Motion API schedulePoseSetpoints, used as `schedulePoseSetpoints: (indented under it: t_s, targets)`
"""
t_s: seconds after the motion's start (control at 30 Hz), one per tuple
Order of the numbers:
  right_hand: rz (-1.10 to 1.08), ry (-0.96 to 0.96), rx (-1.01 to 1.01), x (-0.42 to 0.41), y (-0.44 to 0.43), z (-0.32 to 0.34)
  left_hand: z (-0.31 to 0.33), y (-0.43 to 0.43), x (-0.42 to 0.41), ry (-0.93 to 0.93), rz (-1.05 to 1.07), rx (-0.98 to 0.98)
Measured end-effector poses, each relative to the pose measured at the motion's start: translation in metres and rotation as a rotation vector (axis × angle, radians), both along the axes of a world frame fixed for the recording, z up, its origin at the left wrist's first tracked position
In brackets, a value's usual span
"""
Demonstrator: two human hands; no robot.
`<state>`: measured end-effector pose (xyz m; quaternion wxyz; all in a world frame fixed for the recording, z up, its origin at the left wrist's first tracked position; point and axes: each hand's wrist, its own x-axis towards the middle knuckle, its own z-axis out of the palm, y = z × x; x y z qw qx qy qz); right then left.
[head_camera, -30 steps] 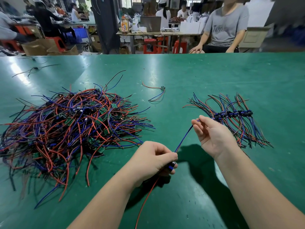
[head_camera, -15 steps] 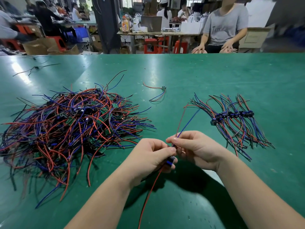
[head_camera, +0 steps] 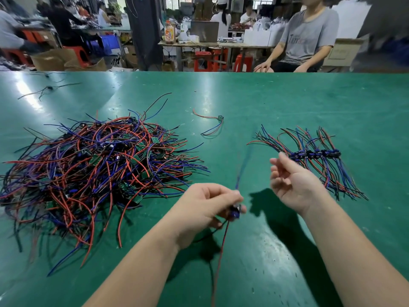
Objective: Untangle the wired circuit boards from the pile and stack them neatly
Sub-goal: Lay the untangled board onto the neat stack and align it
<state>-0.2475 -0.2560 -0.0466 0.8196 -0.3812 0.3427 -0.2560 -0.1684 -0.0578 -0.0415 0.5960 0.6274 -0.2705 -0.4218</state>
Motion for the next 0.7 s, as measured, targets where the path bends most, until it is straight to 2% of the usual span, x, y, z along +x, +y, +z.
schedulePoseSetpoints:
  t_s: [0.13,0.23,0.33,0.43,0.57,0.63,0.7]
  targets:
    - [0.469,0.137,-0.447,0.003,0.032,-0.005,0.004,-0.001,0.01,0.418,0.244,-0.284]
    - [0.734,-0.01,-0.568,0.005,0.058,-0.012,0.006,0.001,0.015,0.553,0.35,-0.362]
    - [0.599,-0.208,-0.507,0.013,0.077,-0.014,0.005,-0.002,0.015,0.547,0.427,-0.369]
    - [0.441,-0.284,-0.344,0.019,0.079,-0.012,0.001,-0.004,0.013,0.492,0.459,-0.316]
    - [0.479,-0.298,-0.193,0.015,0.072,-0.008,-0.001,-0.005,0.013,0.571,0.443,-0.313]
    - [0.496,-0.287,-0.214,0.014,0.071,-0.008,0.0,-0.005,0.014,0.629,0.455,-0.328]
    - [0.443,-0.243,-0.349,0.015,0.074,-0.01,-0.001,-0.006,0.014,0.65,0.473,-0.328]
